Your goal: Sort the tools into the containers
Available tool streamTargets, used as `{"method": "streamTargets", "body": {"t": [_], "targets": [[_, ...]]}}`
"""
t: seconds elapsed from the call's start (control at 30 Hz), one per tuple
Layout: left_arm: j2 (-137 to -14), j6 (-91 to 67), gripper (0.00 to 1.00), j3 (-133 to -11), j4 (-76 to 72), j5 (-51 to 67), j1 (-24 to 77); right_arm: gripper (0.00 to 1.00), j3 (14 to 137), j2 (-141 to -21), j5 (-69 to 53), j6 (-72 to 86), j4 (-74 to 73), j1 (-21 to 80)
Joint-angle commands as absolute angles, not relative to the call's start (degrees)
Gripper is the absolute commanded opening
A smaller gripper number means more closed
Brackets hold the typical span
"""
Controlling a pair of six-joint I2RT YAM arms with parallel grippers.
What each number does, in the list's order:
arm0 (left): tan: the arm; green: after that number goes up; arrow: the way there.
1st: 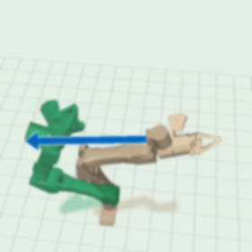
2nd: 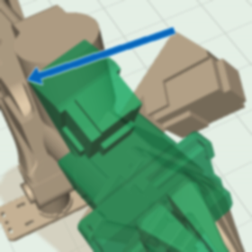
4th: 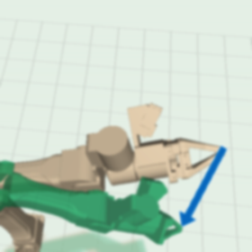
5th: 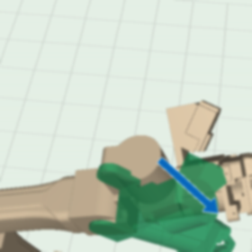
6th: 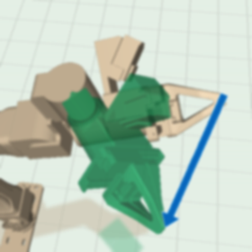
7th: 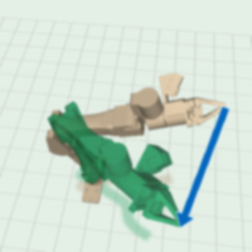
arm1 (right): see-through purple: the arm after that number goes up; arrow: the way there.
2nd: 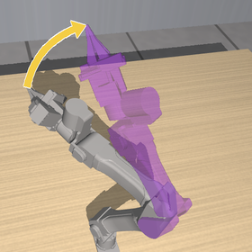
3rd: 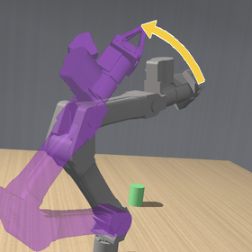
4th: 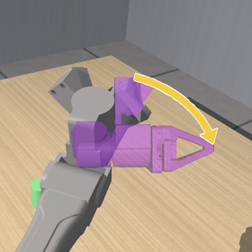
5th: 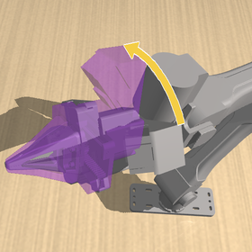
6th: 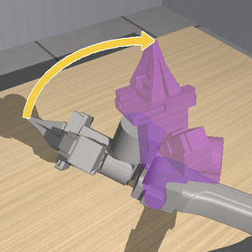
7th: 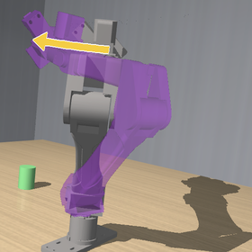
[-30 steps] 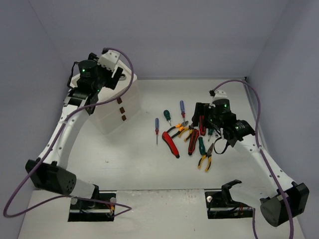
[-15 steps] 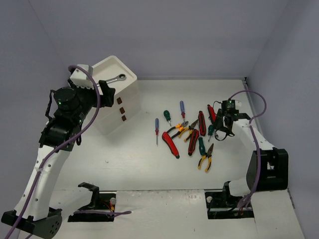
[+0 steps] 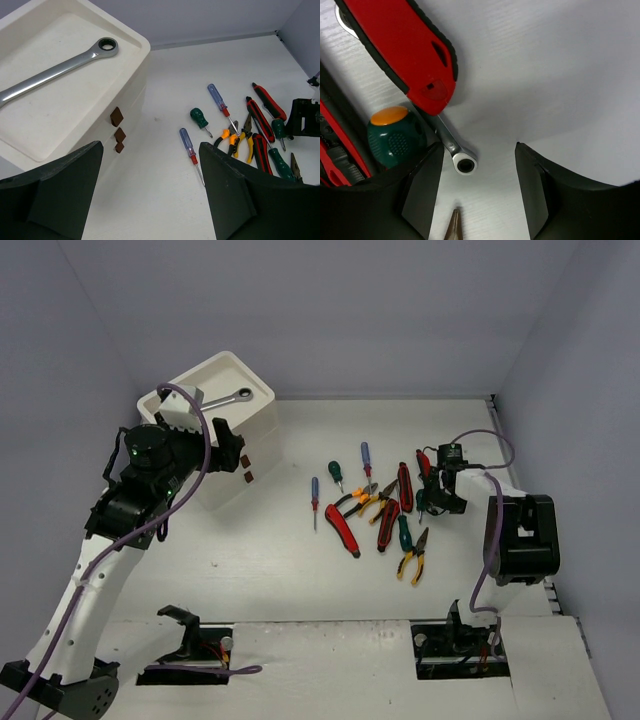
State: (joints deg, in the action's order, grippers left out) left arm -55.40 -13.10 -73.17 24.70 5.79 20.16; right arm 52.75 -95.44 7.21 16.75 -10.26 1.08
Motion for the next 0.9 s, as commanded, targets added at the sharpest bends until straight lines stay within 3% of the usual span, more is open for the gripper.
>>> {"method": "streamTargets", "body": {"t": [0.0,0.3,0.5,0.87], "targets": [[-55.0,-12.8,0.75,-73.9,22.4,6.1,21.0,0.56,56.0,-97.3,3.5,12.7,-7.1,0.7],[-56.0,-12.7,0.75,-74.2,22.8,6.6,21.8,0.53,57.7,-101.1,-2.1,8.5,-5.0,0.9],[-56.6,-12.8,0.74,-75.0,23.3,6.7,21.9,0.37,58.7,-104.0,-4.4,7.5,-4.8,2.3],[-56.8,-14.3,0.75,-75.1,23.7,7.6,22.0,0.22,57.5,-106.1,-2.7,8.3,-5.1,5.2]]}}
